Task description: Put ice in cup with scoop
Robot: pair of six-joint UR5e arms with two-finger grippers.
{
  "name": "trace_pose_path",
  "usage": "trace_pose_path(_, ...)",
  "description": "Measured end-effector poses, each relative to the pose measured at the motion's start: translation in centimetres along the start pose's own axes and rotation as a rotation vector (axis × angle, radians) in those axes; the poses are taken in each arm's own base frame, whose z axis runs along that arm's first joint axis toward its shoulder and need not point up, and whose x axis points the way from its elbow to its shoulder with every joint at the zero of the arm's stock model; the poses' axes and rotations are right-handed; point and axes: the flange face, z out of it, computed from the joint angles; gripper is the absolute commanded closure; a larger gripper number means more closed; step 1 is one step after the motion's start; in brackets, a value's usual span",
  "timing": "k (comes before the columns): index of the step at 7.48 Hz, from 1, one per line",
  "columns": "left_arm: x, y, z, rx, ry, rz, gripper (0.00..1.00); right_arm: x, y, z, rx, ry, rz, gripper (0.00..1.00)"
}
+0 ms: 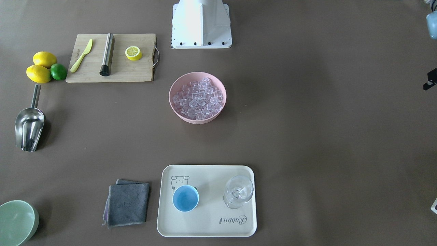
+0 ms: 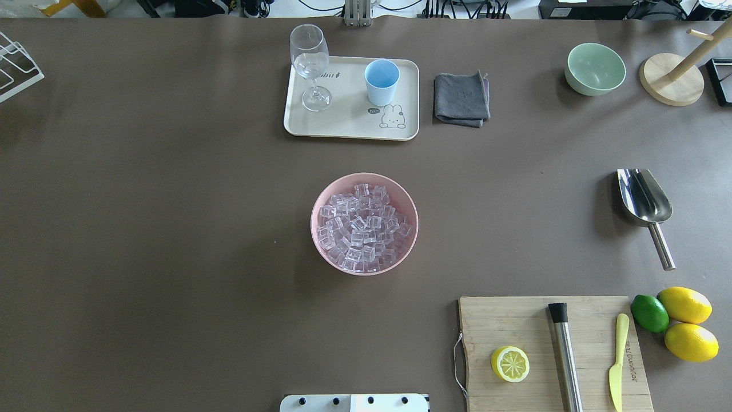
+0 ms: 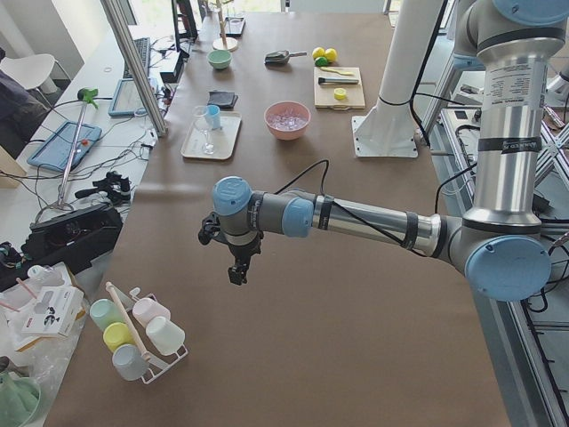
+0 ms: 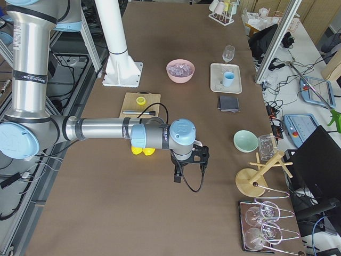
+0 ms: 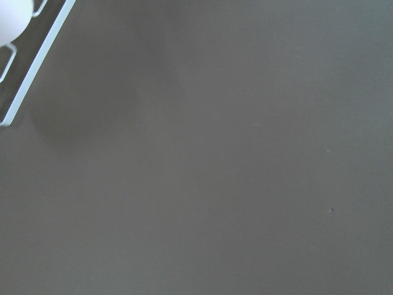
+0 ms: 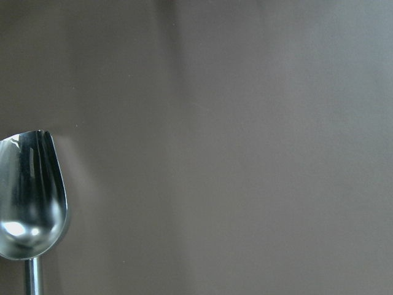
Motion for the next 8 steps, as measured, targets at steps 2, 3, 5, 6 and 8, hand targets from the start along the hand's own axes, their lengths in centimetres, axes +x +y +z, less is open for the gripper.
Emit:
trace_pose_path(2,5.2,-2.6,1.8,0.072,-0.009,0.212,0.01,-4.5,1.7,2.8,0.064,-0.038,0.077,0.00)
trace_pose_path(3,9.0,-3.9,4.3,0.095,-0.046,0.349,0.01,-7.2,2.5,4.5,0.088,-0.052,0.112,0.00)
trace_pose_path(5,17.9,-6.5,9.7,0.121,-0.138,0.584,0.01,-12.7,3.8,7.5,0.105,-0.068,0.189,0.01)
trace_pose_path(6,21.7,-7.4,10.8,0.138,-0.139,0.657,0.01,-15.6,4.6,8.8,0.108,-0.061,0.197,0.01)
trace_pose_path(8,27.0,-7.8,10.1,0.176,-0.092,0.743,0.01,-19.4,6.0,11.3,0.104,-0.033,0.144,0.02)
